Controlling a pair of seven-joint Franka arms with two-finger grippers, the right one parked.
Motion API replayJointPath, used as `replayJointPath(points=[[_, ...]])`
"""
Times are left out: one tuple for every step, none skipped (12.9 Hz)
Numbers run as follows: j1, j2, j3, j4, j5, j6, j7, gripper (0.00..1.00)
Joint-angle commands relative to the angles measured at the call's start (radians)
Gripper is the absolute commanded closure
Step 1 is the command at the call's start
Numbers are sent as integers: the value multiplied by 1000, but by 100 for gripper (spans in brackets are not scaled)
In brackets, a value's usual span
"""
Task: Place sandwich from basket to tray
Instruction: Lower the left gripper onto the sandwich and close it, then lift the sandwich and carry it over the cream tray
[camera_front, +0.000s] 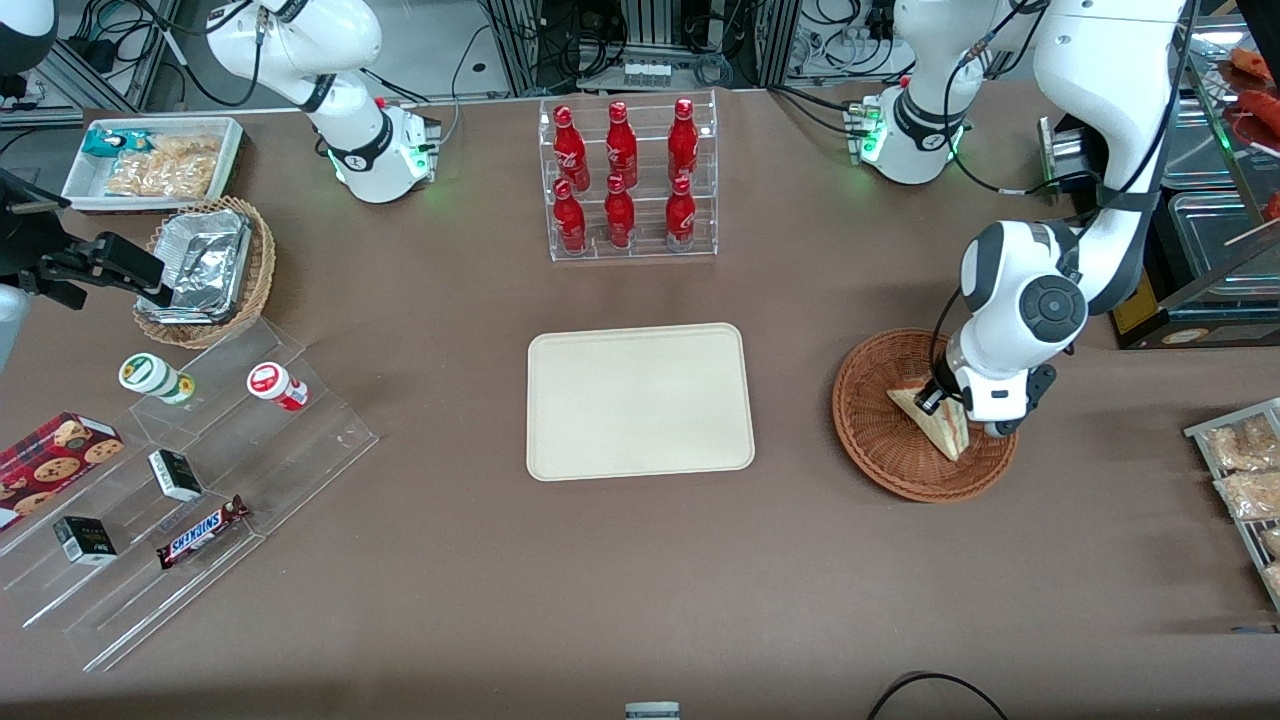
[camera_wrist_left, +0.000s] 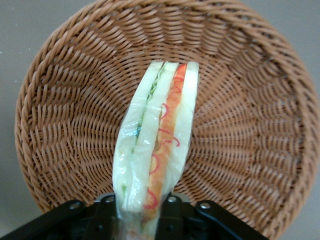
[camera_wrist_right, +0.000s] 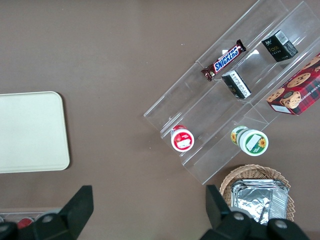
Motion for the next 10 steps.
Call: replayJointPath(points=[[-17, -1, -6, 102, 14, -135, 45, 94], [-41, -4, -6, 123, 14, -181, 97, 94], [-57, -7, -6, 133, 14, -205, 165, 94], [-87, -11, -6, 137, 14, -219, 219, 94], [-122, -10, -6, 153, 14, -234, 271, 94], [-161, -2, -7, 169, 14, -249, 316, 94], [-213, 13, -6, 182, 12, -249, 323, 94], [-256, 30, -6, 203, 12, -245, 315, 93], [-305, 51, -6, 234, 8, -245, 286, 93], [-343, 73, -6, 267, 9, -246, 236, 93]])
